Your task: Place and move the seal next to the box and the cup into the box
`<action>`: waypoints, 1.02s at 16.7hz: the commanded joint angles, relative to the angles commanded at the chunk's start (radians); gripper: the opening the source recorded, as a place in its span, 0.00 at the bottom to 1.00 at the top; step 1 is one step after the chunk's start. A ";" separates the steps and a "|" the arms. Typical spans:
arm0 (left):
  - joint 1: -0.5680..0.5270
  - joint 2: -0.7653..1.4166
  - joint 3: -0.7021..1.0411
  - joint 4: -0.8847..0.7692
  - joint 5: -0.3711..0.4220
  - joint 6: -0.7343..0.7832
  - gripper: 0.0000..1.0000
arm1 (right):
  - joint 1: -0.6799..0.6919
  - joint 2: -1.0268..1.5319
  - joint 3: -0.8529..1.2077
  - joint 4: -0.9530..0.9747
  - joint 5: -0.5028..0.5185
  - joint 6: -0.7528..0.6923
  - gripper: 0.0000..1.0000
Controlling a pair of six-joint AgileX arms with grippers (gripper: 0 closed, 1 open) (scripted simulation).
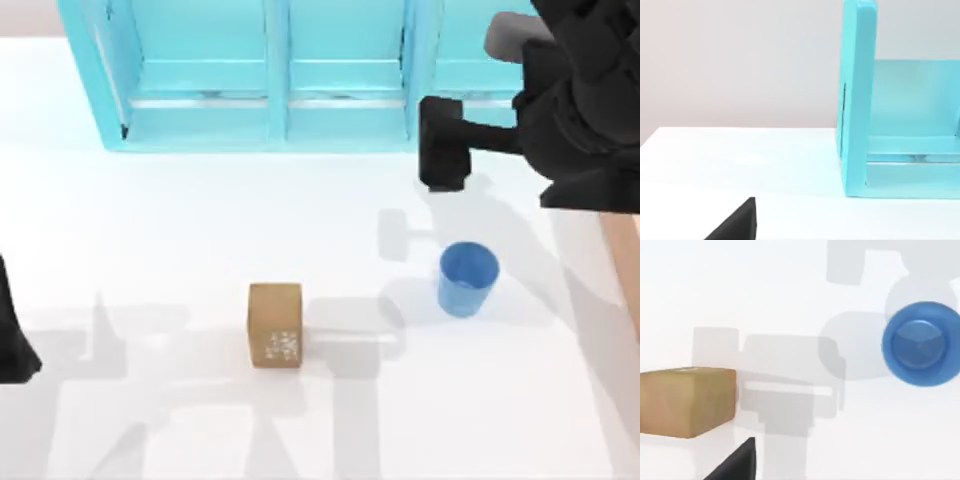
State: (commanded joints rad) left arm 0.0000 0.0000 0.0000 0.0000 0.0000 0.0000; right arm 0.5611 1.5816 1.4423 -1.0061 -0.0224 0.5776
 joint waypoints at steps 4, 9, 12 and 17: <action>0.000 0.000 0.000 0.000 0.000 0.000 1.00 | 0.131 0.372 0.375 -0.226 0.005 0.135 1.00; 0.000 0.000 0.000 0.000 0.000 0.000 1.00 | 0.253 0.718 0.763 -0.422 0.016 0.260 1.00; 0.000 0.000 0.000 0.000 0.000 0.000 1.00 | 0.297 0.841 0.914 -0.485 0.021 0.304 1.00; 0.000 0.000 0.000 0.000 0.000 0.000 1.00 | 0.315 0.890 0.976 -0.508 0.024 0.321 1.00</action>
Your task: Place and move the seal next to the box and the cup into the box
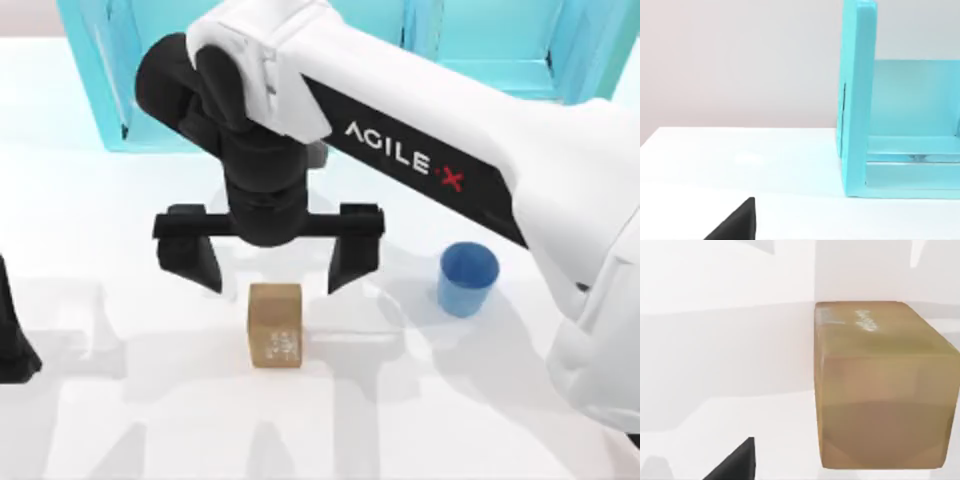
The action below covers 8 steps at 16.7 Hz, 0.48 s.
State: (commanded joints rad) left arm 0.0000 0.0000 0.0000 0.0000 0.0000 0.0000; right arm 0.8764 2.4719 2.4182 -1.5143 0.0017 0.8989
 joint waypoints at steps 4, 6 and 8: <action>0.000 0.000 0.000 0.000 0.000 0.000 1.00 | -0.005 -0.001 -0.005 0.005 -0.001 -0.001 1.00; 0.000 0.000 0.000 0.000 0.000 0.000 1.00 | -0.002 -0.002 -0.043 0.042 0.000 -0.002 1.00; 0.000 0.000 0.000 0.000 0.000 0.000 1.00 | -0.001 -0.004 -0.112 0.109 0.000 -0.001 1.00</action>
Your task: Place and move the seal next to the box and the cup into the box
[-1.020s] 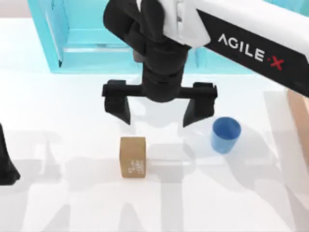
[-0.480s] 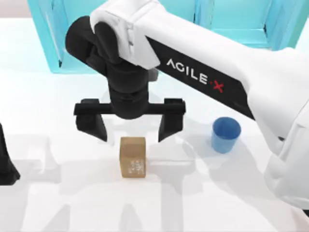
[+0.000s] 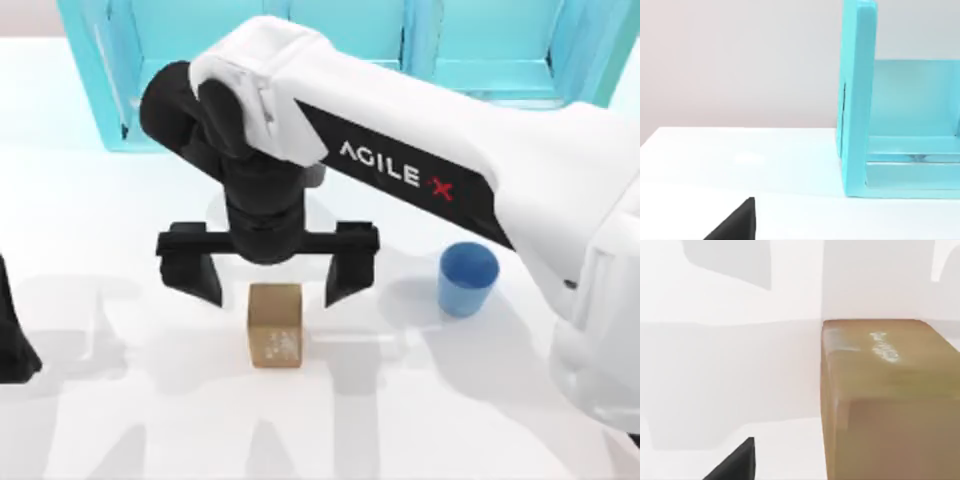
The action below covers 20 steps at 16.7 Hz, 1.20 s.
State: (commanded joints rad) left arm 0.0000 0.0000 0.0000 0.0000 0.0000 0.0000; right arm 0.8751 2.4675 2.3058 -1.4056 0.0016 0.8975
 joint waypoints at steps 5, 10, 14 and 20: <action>0.000 0.000 0.000 0.000 0.000 0.000 1.00 | 0.003 -0.005 -0.200 0.194 0.000 0.003 1.00; 0.000 0.000 0.000 0.000 0.000 0.000 1.00 | 0.004 -0.006 -0.223 0.217 0.000 0.004 1.00; 0.000 0.000 0.000 0.000 0.000 0.000 1.00 | 0.004 -0.006 -0.223 0.217 0.000 0.004 0.70; 0.000 0.000 0.000 0.000 0.000 0.000 1.00 | 0.004 -0.006 -0.223 0.217 0.000 0.004 0.25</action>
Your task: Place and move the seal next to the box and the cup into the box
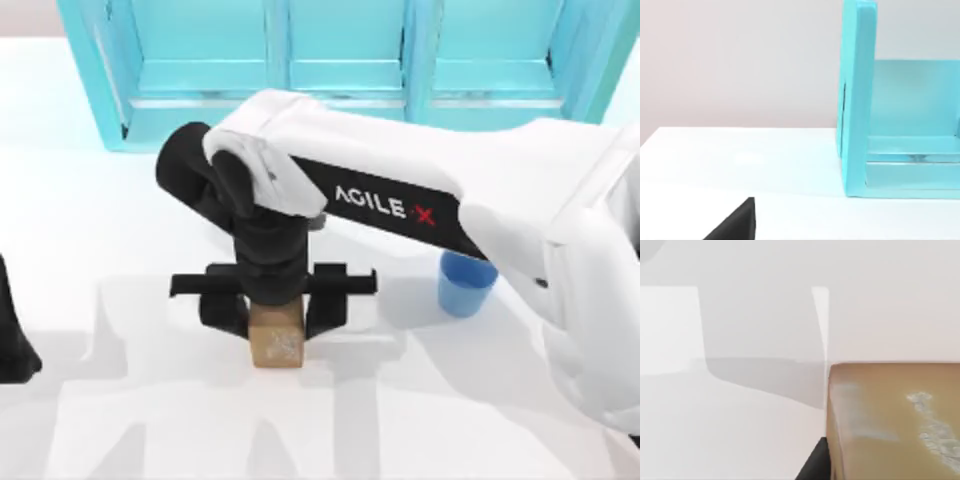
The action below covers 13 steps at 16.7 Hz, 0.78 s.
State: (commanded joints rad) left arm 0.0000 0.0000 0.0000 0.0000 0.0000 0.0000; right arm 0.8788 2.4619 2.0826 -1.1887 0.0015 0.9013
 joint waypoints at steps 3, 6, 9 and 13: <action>0.000 0.000 0.000 0.000 0.000 0.000 1.00 | 0.000 0.000 0.000 0.000 0.000 0.000 0.02; 0.000 0.000 0.000 0.000 0.000 0.000 1.00 | 0.000 0.000 0.000 0.000 0.000 0.000 0.00; 0.000 0.000 0.000 0.000 0.000 0.000 1.00 | 0.000 0.000 0.000 0.000 0.000 0.000 0.00; 0.000 0.000 0.000 0.000 0.000 0.000 1.00 | -0.006 -0.003 -0.004 -0.003 0.000 -0.002 0.00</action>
State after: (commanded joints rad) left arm 0.0000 0.0000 0.0000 0.0000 0.0000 0.0000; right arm 0.8725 2.4586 2.0790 -1.1914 0.0011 0.8997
